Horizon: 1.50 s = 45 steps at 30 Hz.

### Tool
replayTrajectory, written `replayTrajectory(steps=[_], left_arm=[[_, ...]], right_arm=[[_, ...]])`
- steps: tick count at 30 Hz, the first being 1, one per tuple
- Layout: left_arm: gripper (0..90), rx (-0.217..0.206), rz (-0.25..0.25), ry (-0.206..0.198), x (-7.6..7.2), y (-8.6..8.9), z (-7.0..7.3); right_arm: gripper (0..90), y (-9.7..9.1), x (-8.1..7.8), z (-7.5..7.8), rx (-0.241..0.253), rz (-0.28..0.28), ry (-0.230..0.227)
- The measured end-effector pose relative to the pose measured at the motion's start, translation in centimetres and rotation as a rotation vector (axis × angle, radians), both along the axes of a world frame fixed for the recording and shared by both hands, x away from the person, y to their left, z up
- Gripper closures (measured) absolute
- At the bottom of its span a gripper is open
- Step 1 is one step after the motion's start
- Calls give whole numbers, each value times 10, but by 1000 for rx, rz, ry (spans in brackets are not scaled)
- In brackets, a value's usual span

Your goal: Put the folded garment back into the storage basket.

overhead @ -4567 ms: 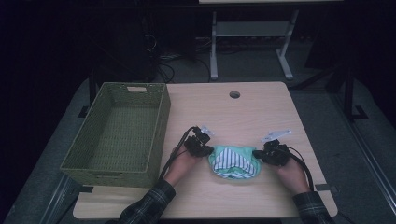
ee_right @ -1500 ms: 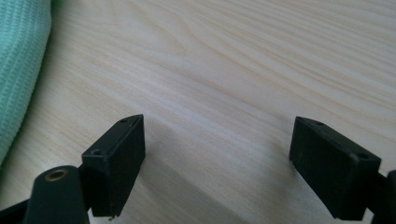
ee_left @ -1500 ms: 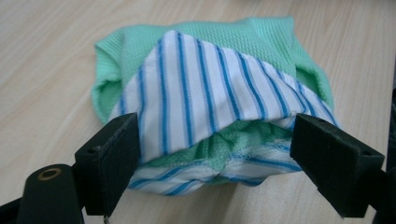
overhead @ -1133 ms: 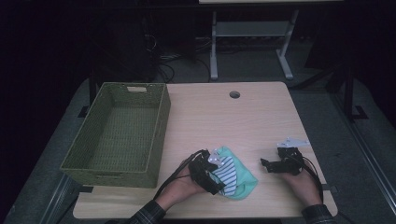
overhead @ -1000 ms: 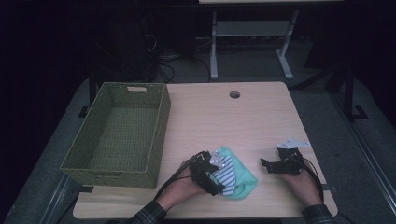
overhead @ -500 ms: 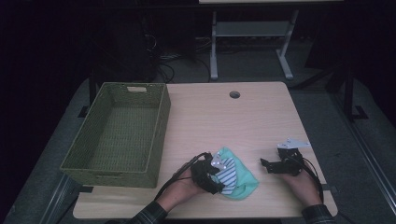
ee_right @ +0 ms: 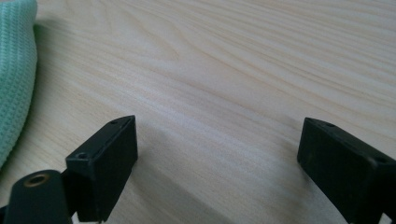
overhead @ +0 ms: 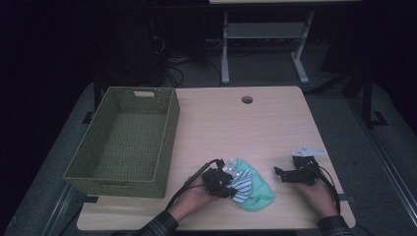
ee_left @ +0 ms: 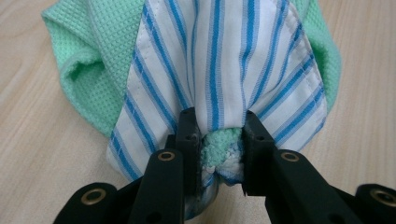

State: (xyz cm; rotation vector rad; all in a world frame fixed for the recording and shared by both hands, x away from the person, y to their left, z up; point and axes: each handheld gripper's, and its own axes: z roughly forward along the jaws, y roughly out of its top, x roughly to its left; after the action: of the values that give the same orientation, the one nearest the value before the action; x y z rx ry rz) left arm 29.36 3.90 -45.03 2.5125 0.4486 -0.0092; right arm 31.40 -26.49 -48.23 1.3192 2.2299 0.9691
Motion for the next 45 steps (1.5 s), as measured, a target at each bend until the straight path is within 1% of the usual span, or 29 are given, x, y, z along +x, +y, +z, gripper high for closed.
replayTrajectory(steps=[2, 4, 6, 7, 9, 11, 13, 14, 17, 19, 20, 24, 27, 30, 33, 35, 38, 41, 42, 45], left_arm=[[735, -16, 17, 8, -1, -1, 0], [737, -13, 13, 7, -1, 0, 2], [737, -30, 18, 3, 0, 2, 5], [737, -33, 17, 7, 0, 3, 7], [737, -53, 30, 6, 1, 5, 11], [737, -64, 33, 15, 2, 8, 15], [737, -67, 34, 11, 4, 10, 19], [737, -80, 40, 15, 4, 11, 21], [737, -88, 43, 16, 7, 15, 26], [736, -108, 52, 21, 9, 17, 28], [736, -101, 49, 22, 10, 18, 30], [736, -113, 49, 21, 12, 21, 35], [735, -127, 45, 41, 14, 24, 39], [735, -135, 45, 38, 15, 27, 45], [735, -131, 42, 27, 16, 30, 52], [735, -140, 47, 25, 16, 31, 56], [734, -138, 47, 21, 18, 34, 63], [734, -147, 52, 5, 20, 37, 70], [733, -140, 49, 1, 21, 38, 72], [733, -140, 57, -4, 23, 41, 78]], right_arm=[[117, 0, 0, 0, -1, 0, 0], [116, 0, 0, 0, -2, 2, 0], [116, 0, 0, 0, -2, 2, 0], [116, 0, 0, 0, -2, 2, 0], [116, 0, 0, 0, -2, 2, -1], [116, 0, 0, 0, -2, 2, -1], [116, 0, 0, 0, -2, 2, -1], [115, 0, 0, 0, -3, 2, 0], [115, 0, 0, 0, -3, 3, -1], [115, 0, 0, 0, -3, 3, 0], [115, 0, 0, 0, -3, 3, -1], [115, 0, 0, 0, -3, 3, 0], [115, 0, 0, 0, -3, 3, -1], [115, 0, 0, 0, -3, 2, 0], [115, 0, 0, 0, -3, 2, 0], [115, 0, 0, 0, -3, 2, 0], [115, 0, 0, 0, -3, 2, 0], [115, 0, 0, 0, -3, 1, 0], [115, 0, 0, 0, -3, 1, 0], [115, 0, 0, 0, -3, 0, 1]])
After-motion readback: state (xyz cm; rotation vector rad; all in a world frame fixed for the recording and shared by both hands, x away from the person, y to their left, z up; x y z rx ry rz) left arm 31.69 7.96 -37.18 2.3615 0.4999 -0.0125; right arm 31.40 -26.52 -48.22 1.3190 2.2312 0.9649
